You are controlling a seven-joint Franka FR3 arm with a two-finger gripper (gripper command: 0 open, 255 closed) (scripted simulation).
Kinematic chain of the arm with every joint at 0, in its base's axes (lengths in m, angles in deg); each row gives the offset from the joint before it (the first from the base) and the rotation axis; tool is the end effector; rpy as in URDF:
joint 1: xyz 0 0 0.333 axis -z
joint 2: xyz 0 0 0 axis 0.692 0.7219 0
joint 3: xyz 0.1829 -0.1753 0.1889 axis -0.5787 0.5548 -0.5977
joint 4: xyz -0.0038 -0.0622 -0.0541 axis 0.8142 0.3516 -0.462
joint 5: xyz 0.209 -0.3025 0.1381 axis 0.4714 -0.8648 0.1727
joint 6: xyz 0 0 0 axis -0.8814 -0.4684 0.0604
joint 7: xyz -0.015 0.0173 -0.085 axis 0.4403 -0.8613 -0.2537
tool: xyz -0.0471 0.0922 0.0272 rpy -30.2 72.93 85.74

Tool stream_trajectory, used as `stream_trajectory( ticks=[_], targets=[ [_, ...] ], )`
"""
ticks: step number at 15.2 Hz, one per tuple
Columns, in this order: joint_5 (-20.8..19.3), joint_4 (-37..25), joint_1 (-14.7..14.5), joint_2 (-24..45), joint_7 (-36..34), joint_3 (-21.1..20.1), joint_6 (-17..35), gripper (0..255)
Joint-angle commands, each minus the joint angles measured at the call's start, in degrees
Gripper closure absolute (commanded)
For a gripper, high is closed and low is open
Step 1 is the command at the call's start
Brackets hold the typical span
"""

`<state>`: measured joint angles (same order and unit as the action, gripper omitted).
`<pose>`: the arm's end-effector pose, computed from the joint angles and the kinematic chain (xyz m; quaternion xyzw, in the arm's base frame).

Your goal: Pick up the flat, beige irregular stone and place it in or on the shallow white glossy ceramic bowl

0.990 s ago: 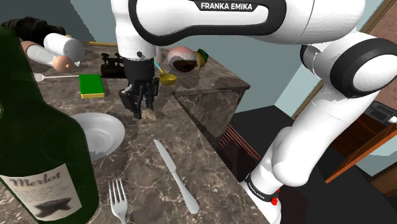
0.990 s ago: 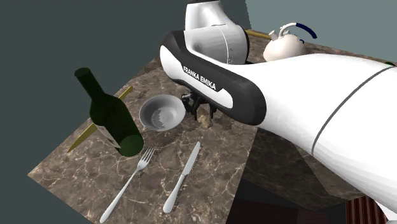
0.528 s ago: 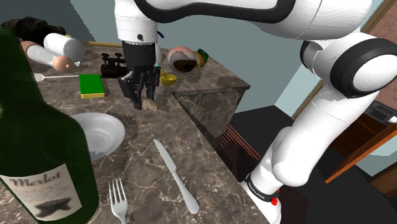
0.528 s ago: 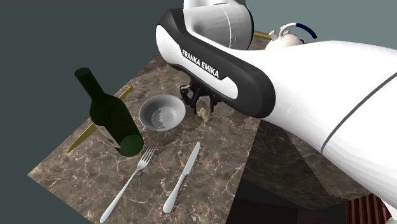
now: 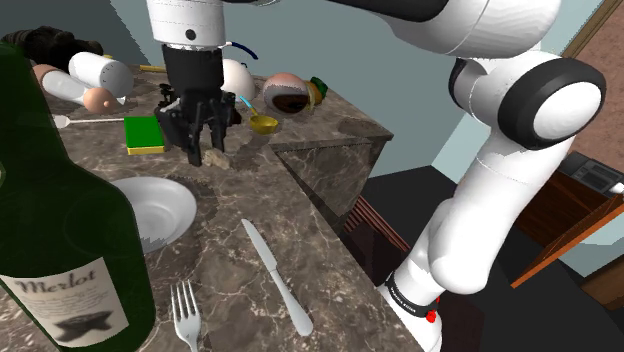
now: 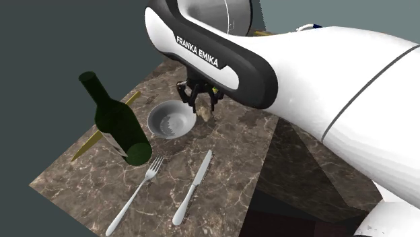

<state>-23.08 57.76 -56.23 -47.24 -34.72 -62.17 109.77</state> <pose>0.4472 0.3547 0.5735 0.9850 0.1486 -0.0874 0.0103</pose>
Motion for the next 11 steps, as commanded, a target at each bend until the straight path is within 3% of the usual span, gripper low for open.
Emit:
stream_trajectory(
  ticks=[1, 8, 11],
  targets=[
    [-1.61, -5.36, -2.06, 4.31, -3.29, -1.25, -1.37, 255],
    [-8.74, -28.63, -12.60, 21.52, -12.36, -2.92, -8.49, 255],
    [-8.15, -24.33, -11.74, 20.28, -12.08, -2.81, -5.40, 255]
  ],
)
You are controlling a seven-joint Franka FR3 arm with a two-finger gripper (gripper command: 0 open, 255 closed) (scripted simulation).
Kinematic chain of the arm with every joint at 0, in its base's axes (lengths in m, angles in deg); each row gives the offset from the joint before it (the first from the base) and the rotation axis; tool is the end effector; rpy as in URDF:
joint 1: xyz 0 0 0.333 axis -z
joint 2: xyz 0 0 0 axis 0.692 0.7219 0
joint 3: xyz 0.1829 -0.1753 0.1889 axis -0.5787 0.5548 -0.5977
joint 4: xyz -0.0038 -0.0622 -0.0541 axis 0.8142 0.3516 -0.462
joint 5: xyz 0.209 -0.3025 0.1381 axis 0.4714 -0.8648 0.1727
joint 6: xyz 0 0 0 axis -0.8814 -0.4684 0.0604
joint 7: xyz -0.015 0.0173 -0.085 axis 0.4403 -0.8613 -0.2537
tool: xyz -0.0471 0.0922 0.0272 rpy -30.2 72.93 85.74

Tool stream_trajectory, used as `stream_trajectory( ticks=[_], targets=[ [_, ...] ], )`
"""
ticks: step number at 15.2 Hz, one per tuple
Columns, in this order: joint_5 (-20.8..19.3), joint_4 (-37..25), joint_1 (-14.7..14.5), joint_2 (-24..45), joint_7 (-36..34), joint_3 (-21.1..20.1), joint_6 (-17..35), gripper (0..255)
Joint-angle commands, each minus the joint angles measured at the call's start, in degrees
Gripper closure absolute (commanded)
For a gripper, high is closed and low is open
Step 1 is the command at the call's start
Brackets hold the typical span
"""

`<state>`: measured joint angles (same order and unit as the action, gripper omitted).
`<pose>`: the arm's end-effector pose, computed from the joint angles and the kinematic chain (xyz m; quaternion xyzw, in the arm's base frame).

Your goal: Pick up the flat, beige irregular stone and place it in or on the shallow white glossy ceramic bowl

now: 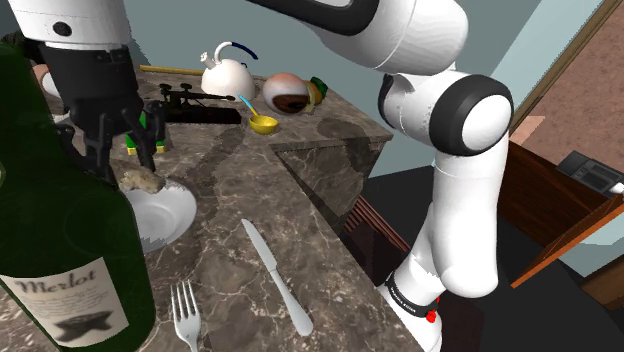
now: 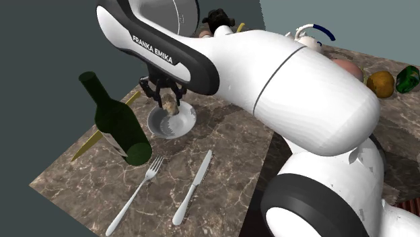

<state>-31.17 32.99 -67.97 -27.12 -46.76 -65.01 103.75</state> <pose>0.4585 0.4674 0.5658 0.9850 0.1481 -0.0878 0.0104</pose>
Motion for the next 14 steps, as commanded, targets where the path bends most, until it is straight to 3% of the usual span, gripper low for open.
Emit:
stream_trajectory(
  ticks=[1, 10, 14],
  targets=[
    [0.08, 1.74, 0.26, -0.17, 0.03, 0.03, 1.59, 255],
    [0.80, 11.46, 1.94, -1.93, 0.58, 0.09, 9.53, 255],
    [0.82, 12.11, 2.03, -2.00, 0.61, 0.10, 10.12, 255]
  ],
)
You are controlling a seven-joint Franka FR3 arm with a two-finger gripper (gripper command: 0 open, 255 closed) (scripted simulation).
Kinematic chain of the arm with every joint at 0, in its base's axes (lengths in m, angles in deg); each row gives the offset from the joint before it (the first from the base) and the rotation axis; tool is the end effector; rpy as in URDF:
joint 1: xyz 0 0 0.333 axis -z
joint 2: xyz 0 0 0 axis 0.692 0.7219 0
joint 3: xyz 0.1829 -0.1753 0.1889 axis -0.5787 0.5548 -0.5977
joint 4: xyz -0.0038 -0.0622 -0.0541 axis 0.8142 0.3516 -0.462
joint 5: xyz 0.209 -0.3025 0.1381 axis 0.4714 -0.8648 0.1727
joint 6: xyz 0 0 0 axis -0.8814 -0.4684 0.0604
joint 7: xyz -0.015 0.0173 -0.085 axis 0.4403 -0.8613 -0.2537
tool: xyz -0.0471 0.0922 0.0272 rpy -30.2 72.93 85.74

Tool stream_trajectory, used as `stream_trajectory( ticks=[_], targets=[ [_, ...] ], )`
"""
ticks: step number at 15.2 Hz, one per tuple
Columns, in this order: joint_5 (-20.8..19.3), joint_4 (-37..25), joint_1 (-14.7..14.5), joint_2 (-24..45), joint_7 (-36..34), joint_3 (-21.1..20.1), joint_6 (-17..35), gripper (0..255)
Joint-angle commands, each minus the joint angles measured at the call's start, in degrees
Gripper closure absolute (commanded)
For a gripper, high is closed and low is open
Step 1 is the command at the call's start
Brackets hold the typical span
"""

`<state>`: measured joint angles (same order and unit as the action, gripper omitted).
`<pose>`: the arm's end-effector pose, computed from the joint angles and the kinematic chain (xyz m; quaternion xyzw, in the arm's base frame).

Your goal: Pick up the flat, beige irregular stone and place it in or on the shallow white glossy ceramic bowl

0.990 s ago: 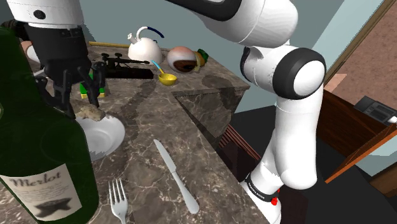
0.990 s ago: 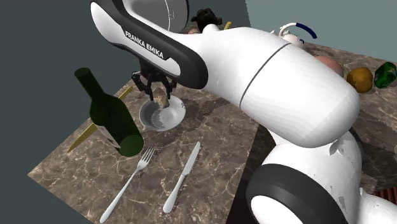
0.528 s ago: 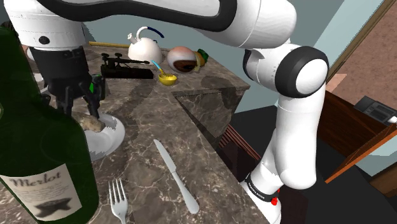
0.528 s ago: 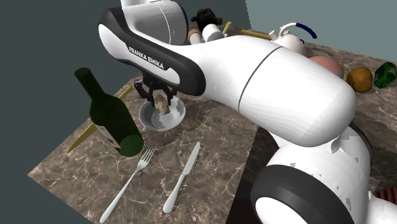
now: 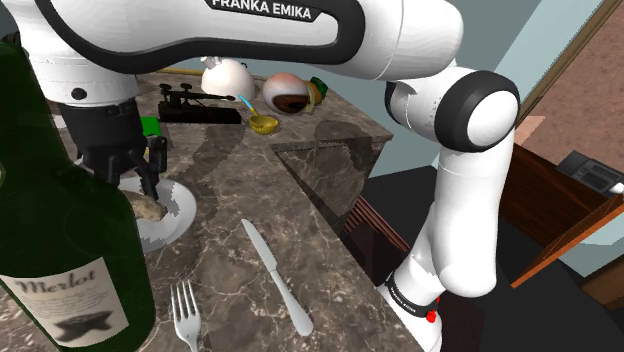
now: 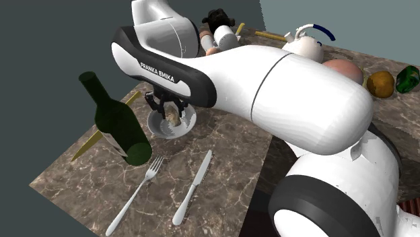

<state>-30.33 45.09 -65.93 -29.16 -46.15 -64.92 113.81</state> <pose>0.4593 0.4686 0.5053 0.9851 0.1478 -0.0876 0.0102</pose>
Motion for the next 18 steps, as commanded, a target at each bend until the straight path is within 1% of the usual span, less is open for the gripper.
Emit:
stream_trajectory(
  ticks=[1, 4, 5, 10, 14, 18],
  targets=[
    [-0.02, 0.01, 0.00, 0.04, 0.01, 0.01, 0.06, 255],
    [-0.02, 0.01, 0.00, 0.04, 0.01, 0.01, 0.06, 255],
    [-0.02, 0.01, 0.00, 0.04, 0.01, 0.01, 0.06, 0],
    [-0.02, 0.01, -0.01, 0.04, 0.01, 0.01, 0.06, 0],
    [-1.58, -13.17, -2.44, 3.91, -0.40, 0.24, -9.34, 0],
    [-1.57, -13.17, -2.45, 3.90, -0.40, 0.25, -9.34, 0]
  ],
)
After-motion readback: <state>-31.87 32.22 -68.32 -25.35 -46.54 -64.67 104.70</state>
